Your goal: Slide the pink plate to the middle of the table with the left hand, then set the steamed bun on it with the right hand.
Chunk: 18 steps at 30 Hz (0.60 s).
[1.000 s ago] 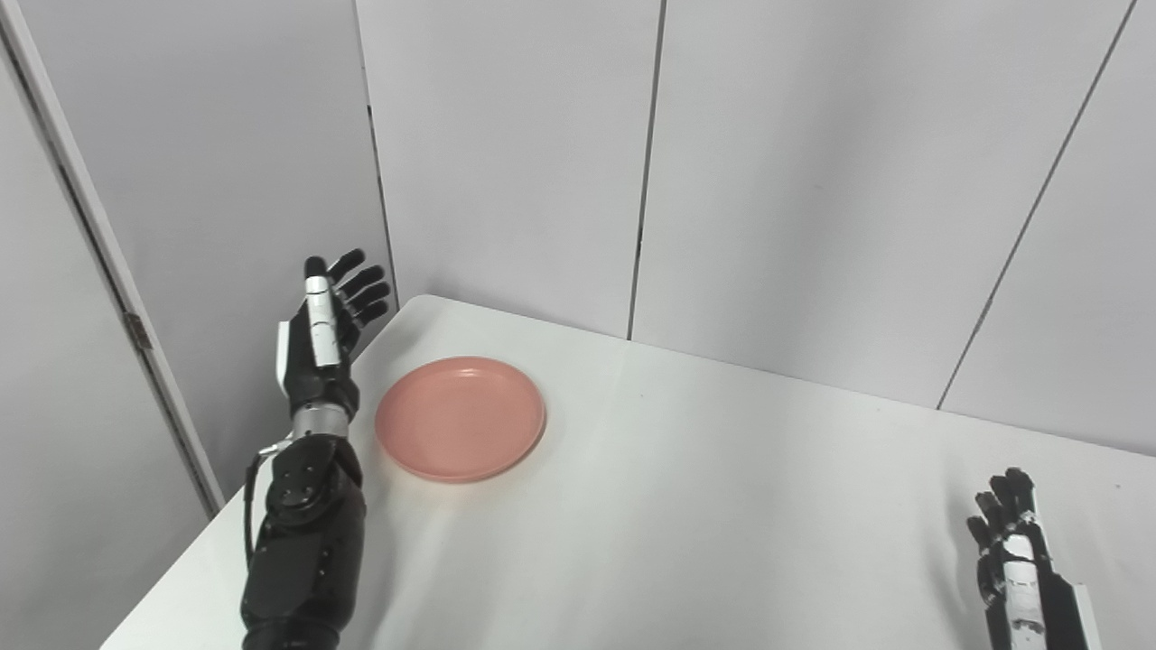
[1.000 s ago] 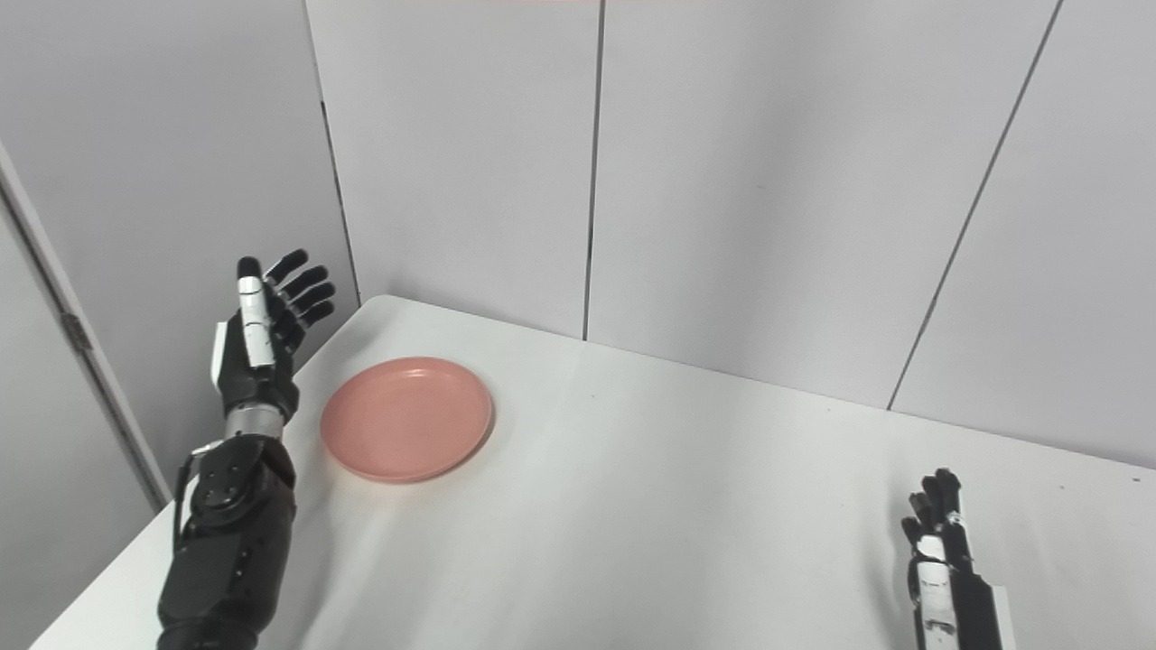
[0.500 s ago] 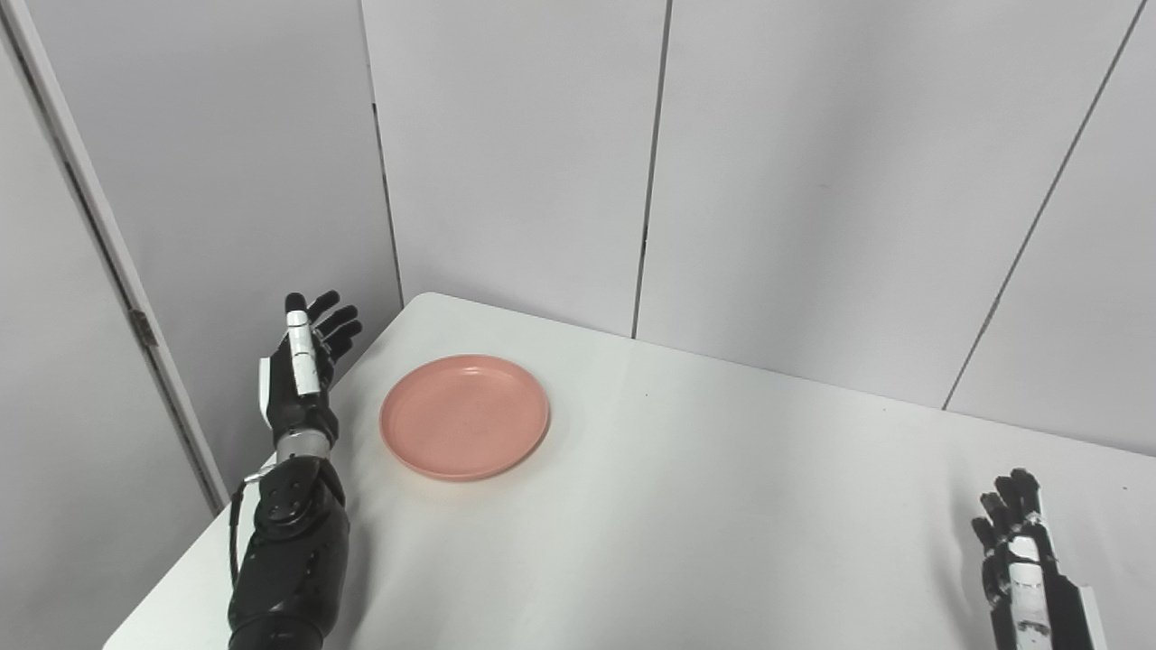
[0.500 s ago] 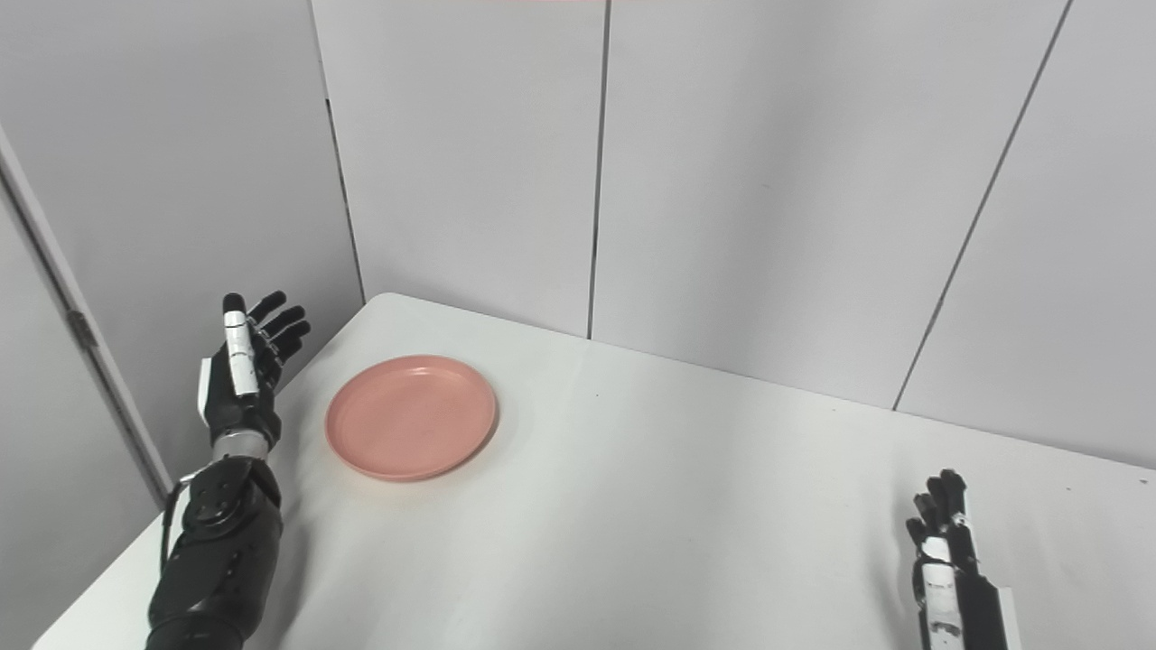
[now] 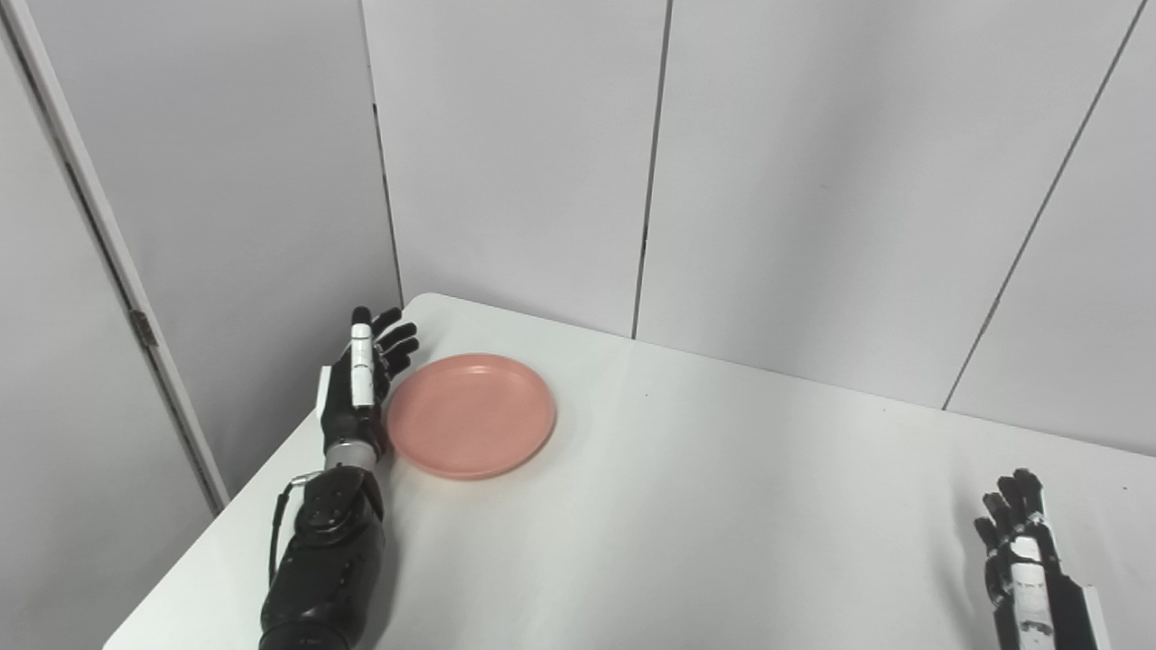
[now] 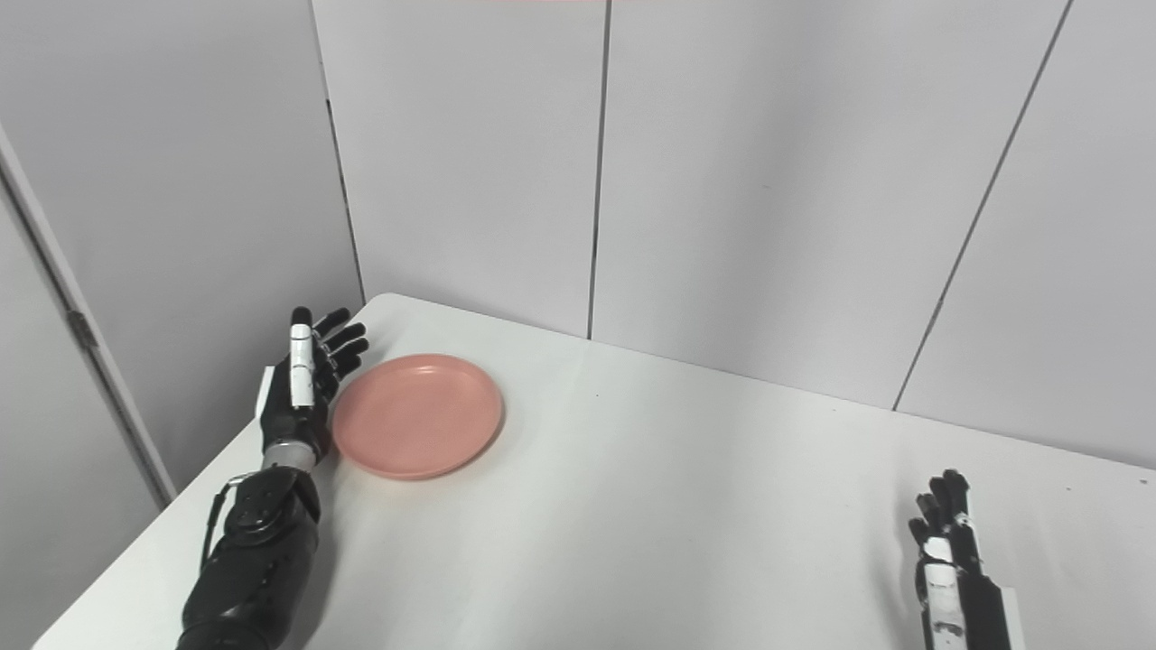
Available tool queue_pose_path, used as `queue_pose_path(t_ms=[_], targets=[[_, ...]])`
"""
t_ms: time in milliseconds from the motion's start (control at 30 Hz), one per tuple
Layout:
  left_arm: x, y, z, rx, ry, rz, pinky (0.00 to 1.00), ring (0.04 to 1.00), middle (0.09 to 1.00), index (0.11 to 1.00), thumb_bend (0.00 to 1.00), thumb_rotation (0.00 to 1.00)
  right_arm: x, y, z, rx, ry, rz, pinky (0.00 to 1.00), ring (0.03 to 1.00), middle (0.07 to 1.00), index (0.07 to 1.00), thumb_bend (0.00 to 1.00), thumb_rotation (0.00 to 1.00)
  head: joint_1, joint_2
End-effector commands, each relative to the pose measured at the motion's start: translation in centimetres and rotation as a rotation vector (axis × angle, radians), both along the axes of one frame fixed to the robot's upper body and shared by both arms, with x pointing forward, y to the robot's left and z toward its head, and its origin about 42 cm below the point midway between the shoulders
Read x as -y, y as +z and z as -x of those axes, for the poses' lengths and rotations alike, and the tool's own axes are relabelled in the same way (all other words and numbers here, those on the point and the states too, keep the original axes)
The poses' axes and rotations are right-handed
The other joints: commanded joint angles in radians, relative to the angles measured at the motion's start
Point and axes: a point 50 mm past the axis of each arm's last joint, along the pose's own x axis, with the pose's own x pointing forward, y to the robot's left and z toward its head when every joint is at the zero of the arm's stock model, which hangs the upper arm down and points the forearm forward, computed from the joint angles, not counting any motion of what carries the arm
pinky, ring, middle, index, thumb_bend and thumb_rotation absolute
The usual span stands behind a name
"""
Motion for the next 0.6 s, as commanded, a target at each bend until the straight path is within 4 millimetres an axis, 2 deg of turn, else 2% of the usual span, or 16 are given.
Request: queue_pose_path(t_ms=[0, 367, 567], targets=[[-0.1, 2.6, -1.3, 0.041, -0.031, -0.061, 0.85, 0.778, 0.752, 0.749, 0.77, 1.00, 2.0, -2.4, 1.8, -0.055, -0.036, 0.001, 1.00, 1.000, 1.000, 1.000, 0.47, 0.85, -0.001, 0.000], [0.5, 2.0, -1.7, -0.022, -0.127, -0.104, 0.87, 0.815, 0.781, 0.768, 0.75, 1.00, 2.0, -2.4, 1.8, -0.055, -0.035, -0.001, 1.00, 1.000, 1.000, 1.000, 0.50, 0.83, -0.005, -0.001], [2.1, 1.9, -2.1, -0.012, -0.167, -0.056, 0.84, 0.795, 0.771, 0.758, 0.76, 1.00, 1.7, -2.5, 1.8, -0.060, -0.037, -0.014, 1.00, 1.000, 1.000, 1.000, 0.53, 0.81, -0.030, -0.003]])
